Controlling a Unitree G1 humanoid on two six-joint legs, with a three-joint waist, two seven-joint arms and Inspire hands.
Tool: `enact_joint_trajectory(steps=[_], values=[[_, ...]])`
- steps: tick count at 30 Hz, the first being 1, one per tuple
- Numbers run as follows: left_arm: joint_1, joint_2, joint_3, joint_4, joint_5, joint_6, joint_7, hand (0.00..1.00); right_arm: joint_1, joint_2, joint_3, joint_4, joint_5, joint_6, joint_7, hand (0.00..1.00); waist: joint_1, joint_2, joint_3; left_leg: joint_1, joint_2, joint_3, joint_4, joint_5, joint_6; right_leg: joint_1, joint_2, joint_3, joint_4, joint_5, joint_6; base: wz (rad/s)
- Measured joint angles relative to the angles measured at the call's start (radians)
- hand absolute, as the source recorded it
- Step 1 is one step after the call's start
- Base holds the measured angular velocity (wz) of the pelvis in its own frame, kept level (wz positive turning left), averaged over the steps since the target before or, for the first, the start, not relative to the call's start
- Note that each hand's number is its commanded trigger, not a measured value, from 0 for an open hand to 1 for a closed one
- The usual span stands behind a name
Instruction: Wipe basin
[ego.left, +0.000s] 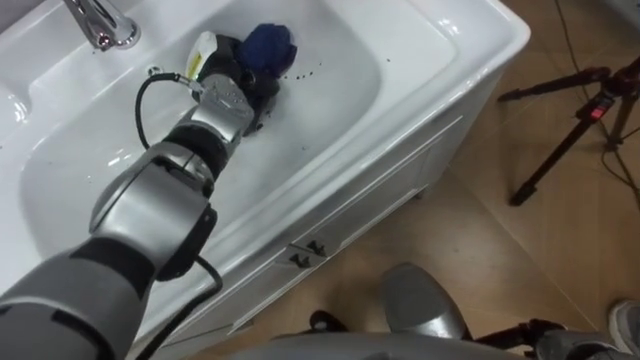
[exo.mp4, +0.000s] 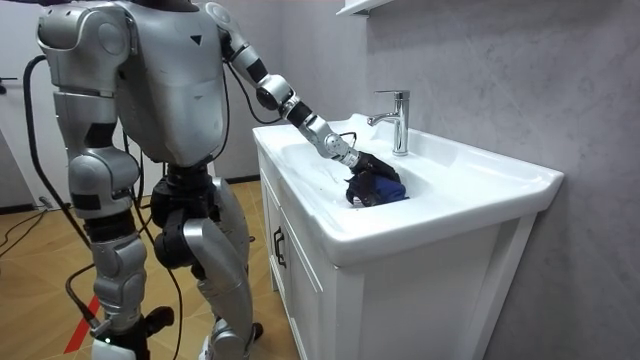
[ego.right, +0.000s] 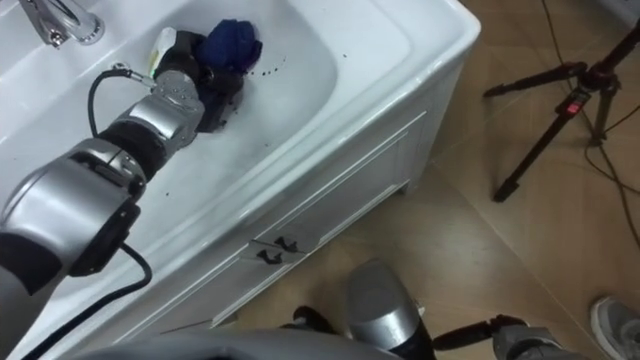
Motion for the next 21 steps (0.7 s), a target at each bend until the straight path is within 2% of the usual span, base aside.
enact_joint_trajectory(steps=[5, 12, 14, 17, 21], values=[[0.0, -0.011, 0.0, -0.026, -0.002, -0.001, 0.0, 1.0, -0.009, -0.001, 0.001, 0.0, -0.001, -0.023, -0.011, 0.0, 0.002, 0.01, -0.0003, -0.006, -0.001, -0.01, -0.001, -0.002, 0.003, 0.006, -0.005, -0.011, -0.016, 0.004, 0.005, 0.06], [0.0, -0.018, -0.007, -0.055, -0.042, -0.001, 0.0, 1.0, -0.009, -0.004, 0.001, 0.0, -0.002, -0.03, -0.012, 0.0, 0.002, 0.018, -0.0011, -0.007, -0.001, -0.01, 0.0, -0.002, 0.005, 0.012, -0.01, -0.024, -0.02, 0.004, 0.005, 0.04], [0.0, -0.019, -0.018, -0.072, -0.078, -0.001, 0.0, 1.0, -0.008, -0.007, 0.001, 0.0, -0.008, -0.03, -0.012, 0.0, 0.002, 0.024, -0.0002, -0.006, -0.002, -0.011, -0.002, -0.002, 0.005, 0.017, -0.01, -0.026, -0.024, 0.004, 0.005, 0.05], [0.0, -0.022, -0.059, -0.118, -0.192, -0.001, -0.003, 1.0, 0.001, -0.019, 0.001, -0.009, -0.008, -0.029, -0.012, 0.0, 0.003, 0.032, -0.0003, -0.003, 0.0, 0.001, -0.002, -0.003, 0.006, 0.025, -0.013, -0.036, -0.032, 0.004, 0.007, 0.09], [0.0, -0.022, -0.065, -0.128, -0.234, -0.008, -0.017, 1.0, -0.002, -0.029, 0.001, -0.025, -0.004, -0.028, -0.015, 0.0, 0.004, 0.032, -0.0004, -0.003, 0.0, 0.004, -0.001, -0.004, 0.008, 0.027, -0.018, -0.042, -0.031, 0.003, 0.009, 0.05]])
